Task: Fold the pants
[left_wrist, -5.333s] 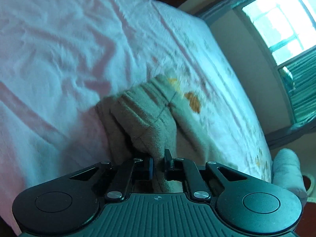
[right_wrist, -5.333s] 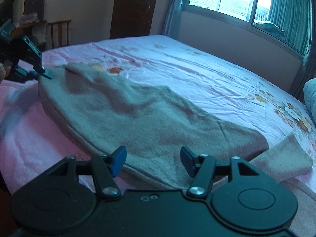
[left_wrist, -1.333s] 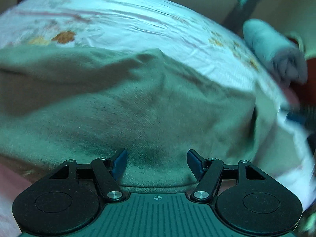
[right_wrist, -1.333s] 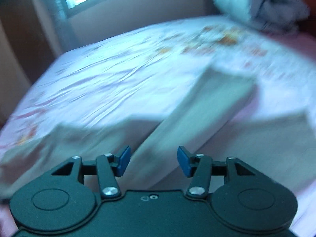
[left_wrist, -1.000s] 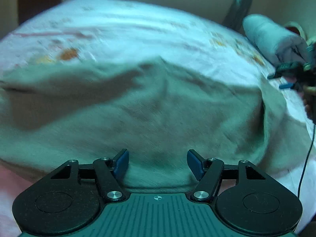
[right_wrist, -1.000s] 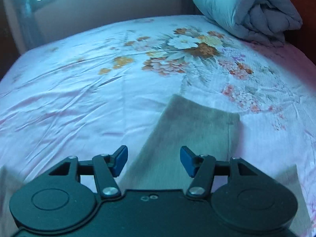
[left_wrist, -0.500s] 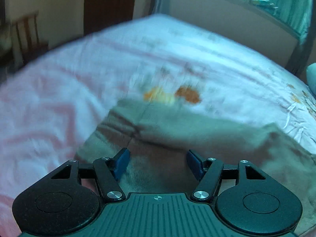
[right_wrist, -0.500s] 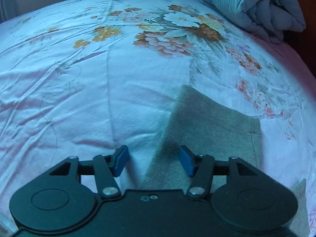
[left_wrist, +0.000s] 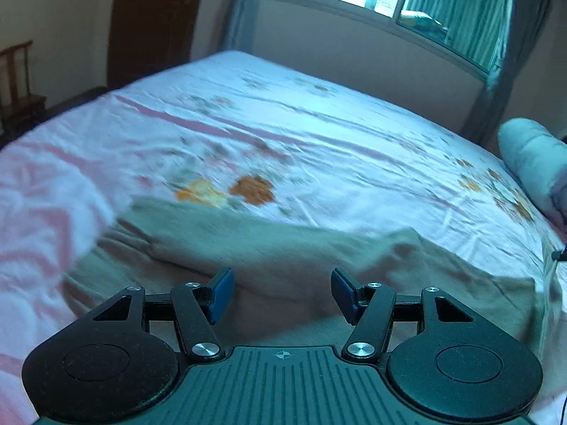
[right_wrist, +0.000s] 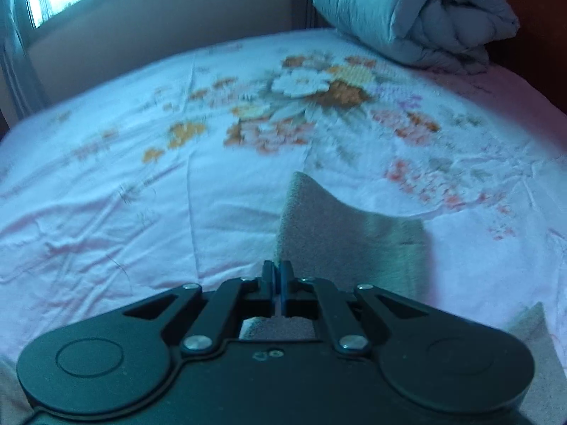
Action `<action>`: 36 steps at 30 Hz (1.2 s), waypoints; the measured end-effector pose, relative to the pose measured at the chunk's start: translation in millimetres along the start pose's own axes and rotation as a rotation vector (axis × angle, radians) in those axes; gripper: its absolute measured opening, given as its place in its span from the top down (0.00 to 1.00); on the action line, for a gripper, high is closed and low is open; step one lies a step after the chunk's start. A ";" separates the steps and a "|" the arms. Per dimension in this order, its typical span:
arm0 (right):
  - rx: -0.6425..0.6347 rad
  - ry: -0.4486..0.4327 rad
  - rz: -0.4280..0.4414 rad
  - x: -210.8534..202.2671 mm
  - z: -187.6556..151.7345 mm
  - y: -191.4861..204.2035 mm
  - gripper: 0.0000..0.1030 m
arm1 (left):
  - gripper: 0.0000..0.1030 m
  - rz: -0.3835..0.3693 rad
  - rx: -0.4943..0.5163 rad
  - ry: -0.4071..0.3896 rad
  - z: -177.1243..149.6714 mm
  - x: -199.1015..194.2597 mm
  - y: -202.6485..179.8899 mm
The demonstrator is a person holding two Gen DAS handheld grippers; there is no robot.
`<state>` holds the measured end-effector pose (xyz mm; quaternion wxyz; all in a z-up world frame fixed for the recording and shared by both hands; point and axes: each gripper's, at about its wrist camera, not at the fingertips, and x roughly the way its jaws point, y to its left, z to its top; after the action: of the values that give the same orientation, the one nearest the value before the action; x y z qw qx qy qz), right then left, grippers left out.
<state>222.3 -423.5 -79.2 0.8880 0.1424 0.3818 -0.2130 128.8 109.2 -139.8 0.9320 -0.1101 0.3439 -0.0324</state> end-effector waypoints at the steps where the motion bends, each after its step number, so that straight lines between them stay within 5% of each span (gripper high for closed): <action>1: 0.002 -0.018 0.003 -7.5 -0.1 -4.3 1.00 | 0.41 -0.001 -0.001 0.006 -0.9 2.3 -3.9; 14: 0.181 -0.287 0.014 -148.8 -61.2 -115.6 1.00 | 0.41 -0.022 0.054 0.096 -27.8 6.6 -28.9; 25: 0.450 -0.193 0.022 -120.7 -161.9 -190.3 1.00 | 0.41 0.026 0.055 0.141 -39.8 5.8 -32.7; 29: 0.630 -0.192 0.073 -115.9 -172.1 -216.9 0.51 | 0.41 0.044 0.046 0.147 -40.5 5.4 -31.4; 34: 0.829 -0.199 0.134 -102.0 -182.3 -255.2 0.52 | 0.41 0.064 0.051 0.158 -41.4 6.7 -30.8; 36: 0.841 -0.191 0.144 -94.1 -179.9 -261.5 0.73 | 0.41 0.070 0.055 0.160 -42.2 6.7 -31.5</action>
<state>-74.2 -550.6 -153.5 0.7965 0.4979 0.1670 -0.2996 107.0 70.0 -168.1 0.9047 -0.0693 0.4201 -0.0178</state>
